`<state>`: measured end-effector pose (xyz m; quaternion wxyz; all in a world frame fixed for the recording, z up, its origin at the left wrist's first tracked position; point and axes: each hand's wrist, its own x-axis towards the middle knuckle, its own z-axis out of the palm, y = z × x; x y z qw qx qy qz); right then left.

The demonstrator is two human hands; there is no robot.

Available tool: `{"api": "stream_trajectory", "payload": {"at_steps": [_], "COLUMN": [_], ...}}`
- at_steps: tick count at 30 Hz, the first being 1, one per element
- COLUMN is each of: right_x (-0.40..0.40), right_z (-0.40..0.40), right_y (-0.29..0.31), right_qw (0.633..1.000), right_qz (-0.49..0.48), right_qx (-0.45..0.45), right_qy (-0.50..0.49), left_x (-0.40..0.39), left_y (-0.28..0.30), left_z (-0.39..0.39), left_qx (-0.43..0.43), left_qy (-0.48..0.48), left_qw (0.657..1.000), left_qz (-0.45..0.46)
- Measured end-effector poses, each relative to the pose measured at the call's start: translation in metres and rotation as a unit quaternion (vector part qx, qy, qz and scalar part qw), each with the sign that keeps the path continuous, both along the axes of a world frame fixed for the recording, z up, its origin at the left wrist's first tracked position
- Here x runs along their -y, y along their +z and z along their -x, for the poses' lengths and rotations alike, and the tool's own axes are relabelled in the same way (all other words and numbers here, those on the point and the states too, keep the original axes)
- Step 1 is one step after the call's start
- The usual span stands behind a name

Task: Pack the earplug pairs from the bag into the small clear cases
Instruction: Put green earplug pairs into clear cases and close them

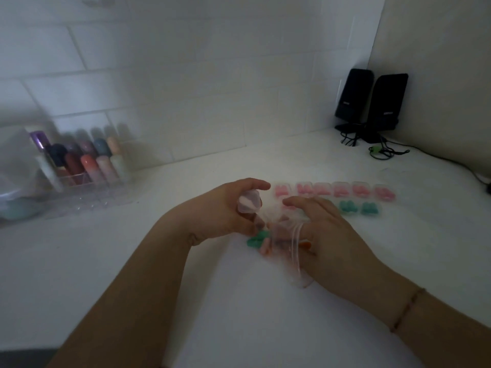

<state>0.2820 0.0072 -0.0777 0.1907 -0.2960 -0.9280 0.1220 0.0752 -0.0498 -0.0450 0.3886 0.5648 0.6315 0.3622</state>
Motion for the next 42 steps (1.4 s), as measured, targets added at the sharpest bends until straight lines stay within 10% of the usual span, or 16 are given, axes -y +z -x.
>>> {"api": "stream_trajectory", "payload": {"at_steps": [32,42], "right_x": [-0.014,-0.069], "right_z": [-0.002,-0.089], "right_y": [0.005,0.061], "right_qw": [0.986,0.989], "right_qz": [-0.012,0.13], "right_qx": [-0.16,-0.002], "right_qy": [0.05,0.076], "left_x": [-0.009,-0.004], "left_y": [-0.013,-0.008], "left_z": [-0.01,-0.001], "left_qx": [0.072,0.134], "left_qy": [0.005,-0.023], "left_qw": [0.997,0.991], "left_qz": [0.007,0.004]}}
